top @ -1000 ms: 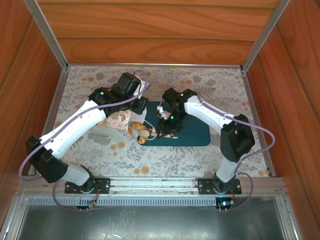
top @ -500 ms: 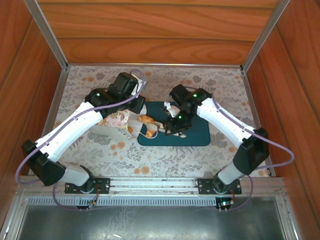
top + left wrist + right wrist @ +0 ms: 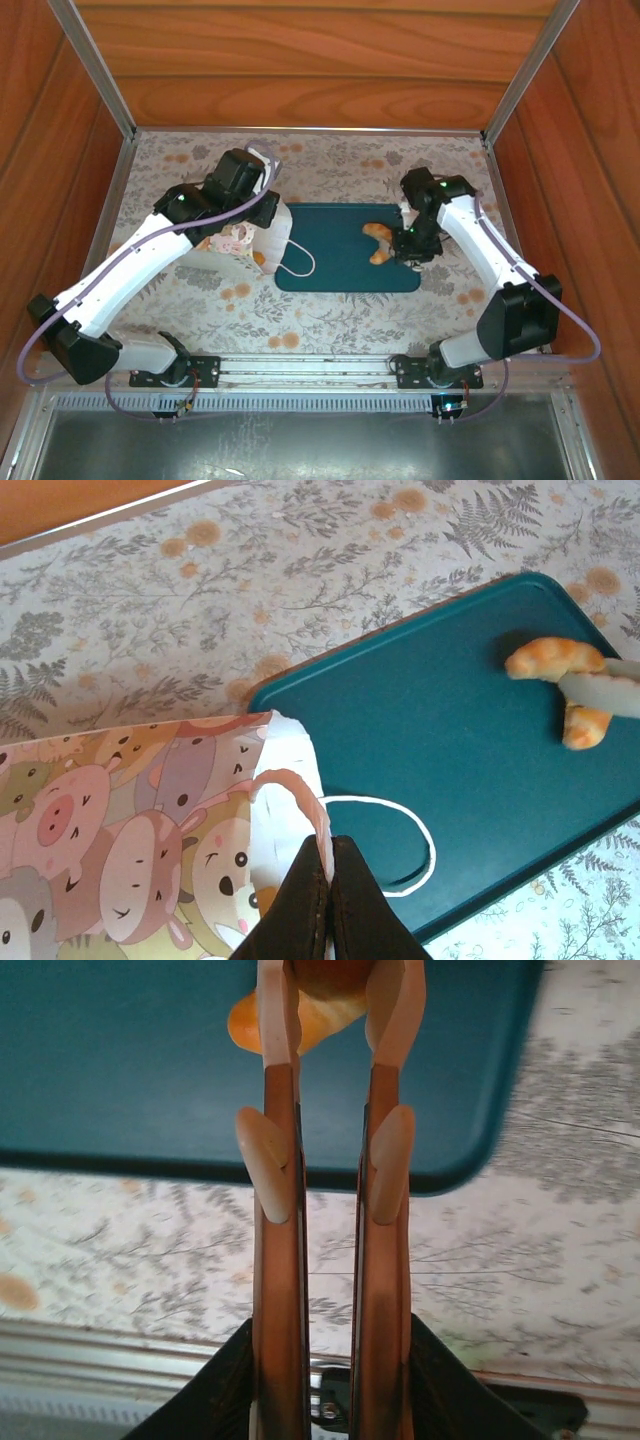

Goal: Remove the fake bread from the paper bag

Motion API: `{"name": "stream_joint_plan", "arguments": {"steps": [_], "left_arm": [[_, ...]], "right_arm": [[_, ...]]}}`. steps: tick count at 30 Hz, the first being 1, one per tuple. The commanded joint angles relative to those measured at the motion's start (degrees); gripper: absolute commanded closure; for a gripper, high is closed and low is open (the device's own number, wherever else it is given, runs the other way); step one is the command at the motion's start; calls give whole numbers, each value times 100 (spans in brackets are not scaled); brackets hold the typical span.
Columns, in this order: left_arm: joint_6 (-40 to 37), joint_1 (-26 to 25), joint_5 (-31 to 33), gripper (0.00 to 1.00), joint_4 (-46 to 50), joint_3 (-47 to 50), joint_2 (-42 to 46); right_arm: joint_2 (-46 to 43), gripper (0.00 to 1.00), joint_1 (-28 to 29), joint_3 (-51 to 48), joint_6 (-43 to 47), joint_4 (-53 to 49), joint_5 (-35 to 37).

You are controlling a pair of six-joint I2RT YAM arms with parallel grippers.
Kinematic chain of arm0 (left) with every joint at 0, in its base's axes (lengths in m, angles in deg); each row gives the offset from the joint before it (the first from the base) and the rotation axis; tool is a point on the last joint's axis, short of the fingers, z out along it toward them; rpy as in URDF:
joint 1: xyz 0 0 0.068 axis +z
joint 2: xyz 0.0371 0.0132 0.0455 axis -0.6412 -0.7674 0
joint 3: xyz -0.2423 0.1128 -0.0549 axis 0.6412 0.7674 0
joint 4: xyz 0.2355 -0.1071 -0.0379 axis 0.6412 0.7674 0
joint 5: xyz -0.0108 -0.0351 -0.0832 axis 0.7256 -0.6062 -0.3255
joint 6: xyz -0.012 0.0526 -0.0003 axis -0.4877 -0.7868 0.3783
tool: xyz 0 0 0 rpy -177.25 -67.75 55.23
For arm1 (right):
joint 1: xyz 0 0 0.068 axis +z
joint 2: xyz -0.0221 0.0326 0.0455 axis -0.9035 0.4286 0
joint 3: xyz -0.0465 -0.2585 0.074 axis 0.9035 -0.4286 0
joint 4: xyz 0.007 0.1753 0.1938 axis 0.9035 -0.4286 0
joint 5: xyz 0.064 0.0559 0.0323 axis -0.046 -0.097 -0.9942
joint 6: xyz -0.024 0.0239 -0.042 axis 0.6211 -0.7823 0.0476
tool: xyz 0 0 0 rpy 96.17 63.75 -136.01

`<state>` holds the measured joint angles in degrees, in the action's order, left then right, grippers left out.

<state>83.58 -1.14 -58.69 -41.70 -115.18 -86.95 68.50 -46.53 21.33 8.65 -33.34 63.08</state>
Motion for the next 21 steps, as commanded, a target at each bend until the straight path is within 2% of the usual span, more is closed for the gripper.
{"name": "stream_joint_plan", "arguments": {"steps": [1,8,16,21], "left_arm": [[85,88,63,100,-19,60,234],[103,111,36,100,-58,37,226],[67,136,-17,100,-76,-32,183],[59,142,-23,100,-85,-45,166]], "right_arm": [[333,68,-216,319,-1,-261,558],[839,66,-438,671,51,8,559],[1462,64,-456,1095,123,69,944],[1545,55,-455,1180,193,25,813]]}}
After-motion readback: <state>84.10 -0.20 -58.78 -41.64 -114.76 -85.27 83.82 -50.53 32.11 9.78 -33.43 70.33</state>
